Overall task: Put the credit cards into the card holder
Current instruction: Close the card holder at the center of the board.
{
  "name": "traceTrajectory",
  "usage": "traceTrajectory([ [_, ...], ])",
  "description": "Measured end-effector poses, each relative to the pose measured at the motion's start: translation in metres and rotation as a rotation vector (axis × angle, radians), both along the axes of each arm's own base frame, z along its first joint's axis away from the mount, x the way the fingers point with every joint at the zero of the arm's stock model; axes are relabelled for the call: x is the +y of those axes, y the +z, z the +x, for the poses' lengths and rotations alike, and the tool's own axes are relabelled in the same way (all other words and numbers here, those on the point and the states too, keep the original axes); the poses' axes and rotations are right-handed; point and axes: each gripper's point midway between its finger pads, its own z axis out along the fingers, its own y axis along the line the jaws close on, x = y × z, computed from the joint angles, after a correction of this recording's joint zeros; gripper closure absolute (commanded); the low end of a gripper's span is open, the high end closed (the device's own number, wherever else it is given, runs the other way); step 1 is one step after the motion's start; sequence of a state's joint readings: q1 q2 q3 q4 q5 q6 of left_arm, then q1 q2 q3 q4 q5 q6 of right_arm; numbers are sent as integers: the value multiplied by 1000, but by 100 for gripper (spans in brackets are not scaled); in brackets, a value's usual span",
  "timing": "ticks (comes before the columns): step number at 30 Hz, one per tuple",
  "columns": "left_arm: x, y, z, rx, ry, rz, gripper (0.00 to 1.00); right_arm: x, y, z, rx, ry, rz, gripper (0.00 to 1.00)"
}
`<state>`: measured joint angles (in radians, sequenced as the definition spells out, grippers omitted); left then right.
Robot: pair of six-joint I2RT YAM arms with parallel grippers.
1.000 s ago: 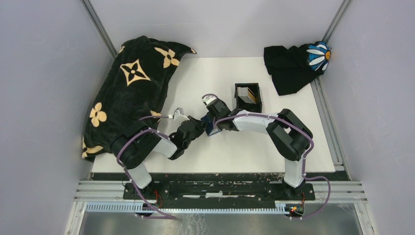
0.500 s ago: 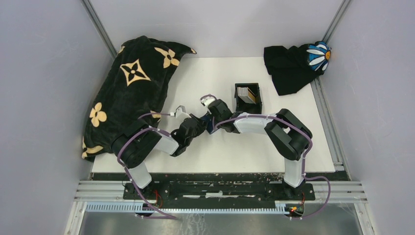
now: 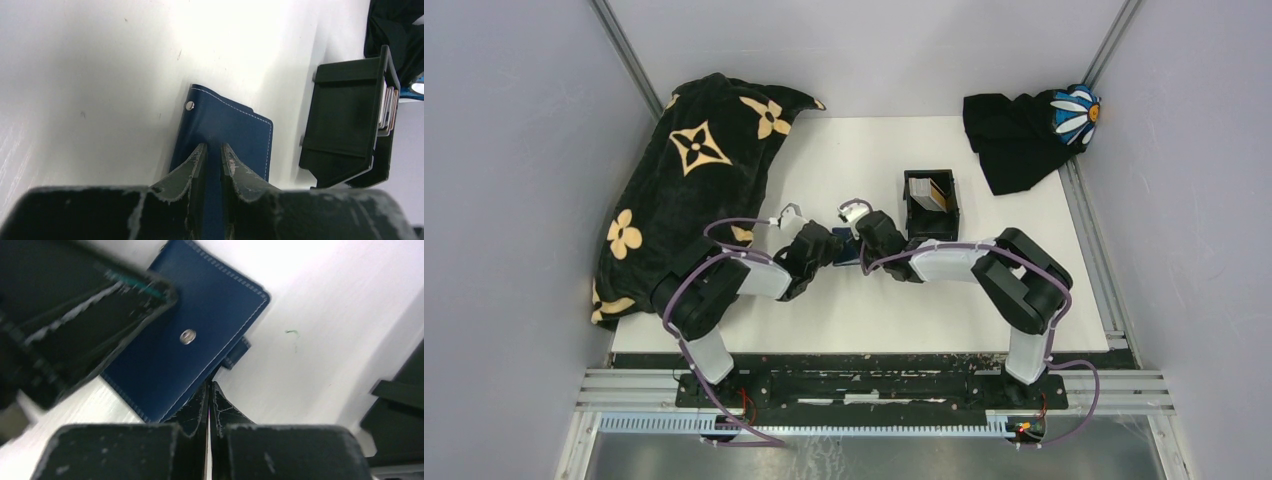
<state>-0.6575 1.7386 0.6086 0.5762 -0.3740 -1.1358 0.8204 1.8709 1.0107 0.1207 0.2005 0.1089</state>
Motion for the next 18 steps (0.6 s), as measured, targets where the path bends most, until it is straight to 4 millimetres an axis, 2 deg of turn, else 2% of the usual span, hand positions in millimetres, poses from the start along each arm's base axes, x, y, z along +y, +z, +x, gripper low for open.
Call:
traceTrajectory([
  [8, 2, -1, 16, 22, 23, 20, 75, 7, 13, -17, -4, 19, 28, 99],
  [13, 3, -3, 20, 27, 18, 32, 77, 2, 25, -13, -52, -13, 11, 74],
  [18, 3, -4, 21, 28, 10, 39, 78, -9, 26, -6, -83, -40, -59, 67],
])
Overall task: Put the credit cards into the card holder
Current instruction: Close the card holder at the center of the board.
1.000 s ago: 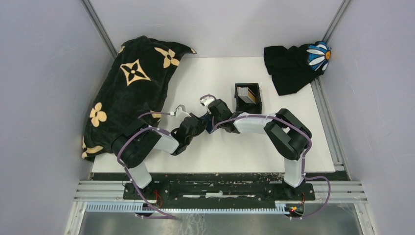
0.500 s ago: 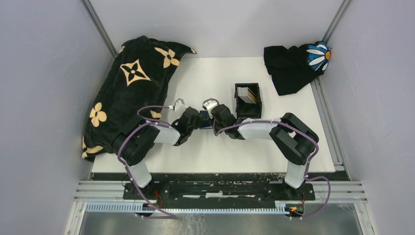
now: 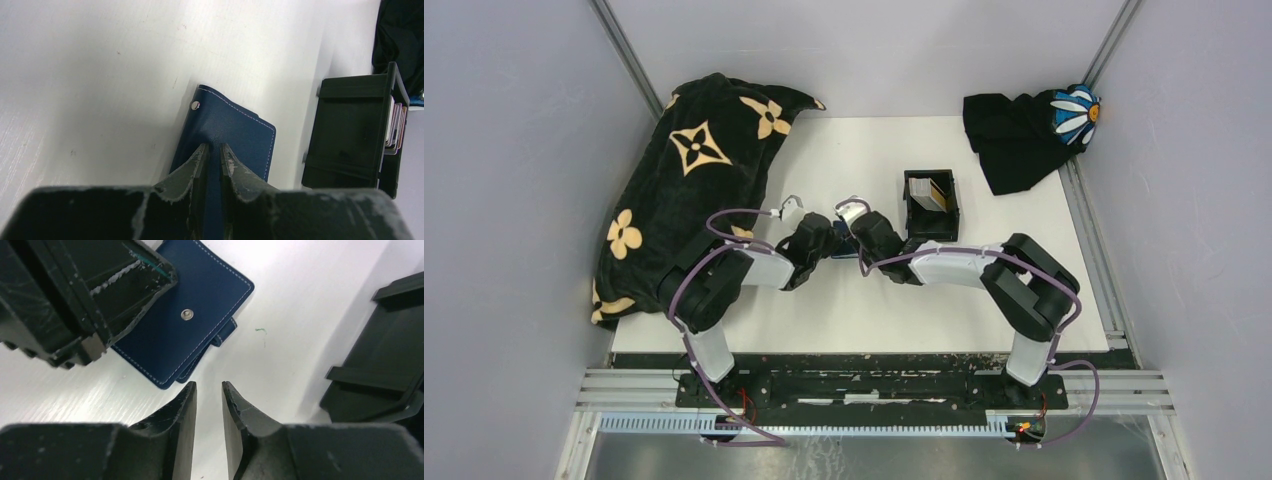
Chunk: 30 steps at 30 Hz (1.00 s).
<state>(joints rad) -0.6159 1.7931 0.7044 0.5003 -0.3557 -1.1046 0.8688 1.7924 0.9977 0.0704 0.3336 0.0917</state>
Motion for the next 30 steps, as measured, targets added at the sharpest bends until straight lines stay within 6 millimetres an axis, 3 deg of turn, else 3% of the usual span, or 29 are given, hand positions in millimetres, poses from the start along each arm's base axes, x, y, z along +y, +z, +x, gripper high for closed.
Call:
traceTrajectory([
  [12, 1, -1, 4, -4, -19, 4, 78, -2, -16, 20, -41, -10, -121, 52],
  [30, 4, -2, 13, -24, -12, -21, 80, 11, -6, 35, -111, 27, -90, 53],
])
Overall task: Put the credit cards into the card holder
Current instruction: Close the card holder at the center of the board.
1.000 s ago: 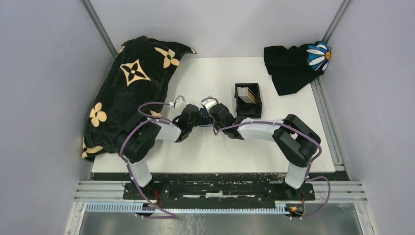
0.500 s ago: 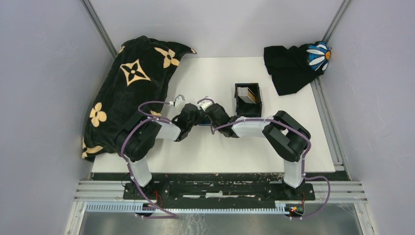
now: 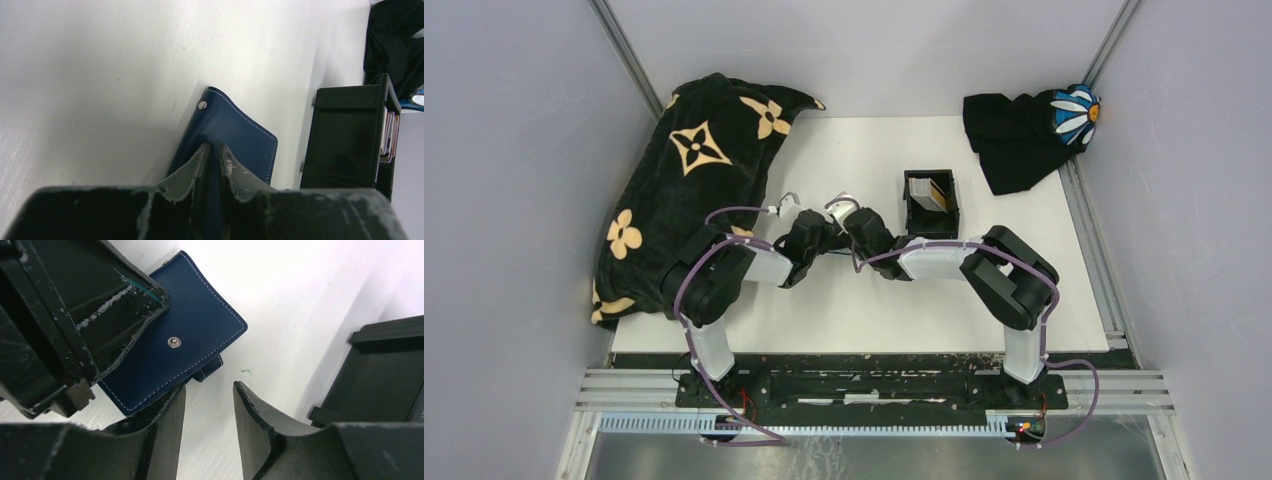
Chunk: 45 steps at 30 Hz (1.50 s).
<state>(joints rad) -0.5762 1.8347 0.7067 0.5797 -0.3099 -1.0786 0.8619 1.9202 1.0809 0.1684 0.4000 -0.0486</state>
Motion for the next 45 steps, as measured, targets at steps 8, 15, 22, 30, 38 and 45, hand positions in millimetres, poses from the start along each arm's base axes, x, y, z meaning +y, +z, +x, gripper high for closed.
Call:
traceTrajectory([
  [8, 0, -1, 3, -4, -4, -9, 81, 5, -5, 13, -24, 6, 0, 54],
  [15, 2, -1, 6, -8, -6, -21, 82, 6, -5, 26, -31, -7, -9, 59],
  [22, 4, -2, 9, -15, 1, -27, 82, 9, -6, 36, -11, -3, -12, 85],
  [30, 5, -3, 9, -17, -1, -31, 80, 6, -8, 43, 29, -31, 54, 96],
  [38, 4, -4, 8, -16, -11, -40, 80, -6, -7, 53, 74, -128, 174, 98],
  [45, 4, -4, 8, -16, -13, -41, 80, -12, -7, 50, 98, -171, 234, 99],
])
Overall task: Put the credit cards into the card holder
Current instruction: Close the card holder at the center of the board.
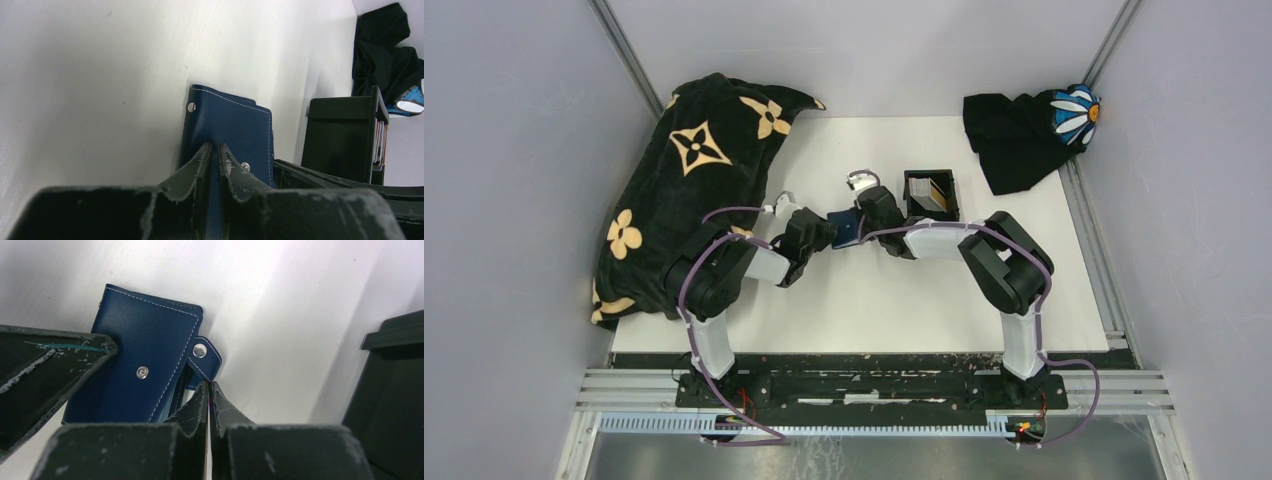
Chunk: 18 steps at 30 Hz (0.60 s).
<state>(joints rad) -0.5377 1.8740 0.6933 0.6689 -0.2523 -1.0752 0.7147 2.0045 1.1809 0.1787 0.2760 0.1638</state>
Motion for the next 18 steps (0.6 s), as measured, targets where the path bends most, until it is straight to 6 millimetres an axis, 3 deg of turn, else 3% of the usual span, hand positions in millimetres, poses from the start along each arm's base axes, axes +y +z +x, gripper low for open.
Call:
traceTrajectory([
  [13, 1, 1, -1, -7, 0, -5, 77, -26, 2, -6, 11, -80, 23, 97],
  [15, 1, 2, -2, -4, -1, -4, 76, -29, 5, -6, 6, -90, 25, 92],
  [18, 1, 3, -4, 2, -3, -1, 75, -29, 8, -7, 3, -88, 31, 75],
])
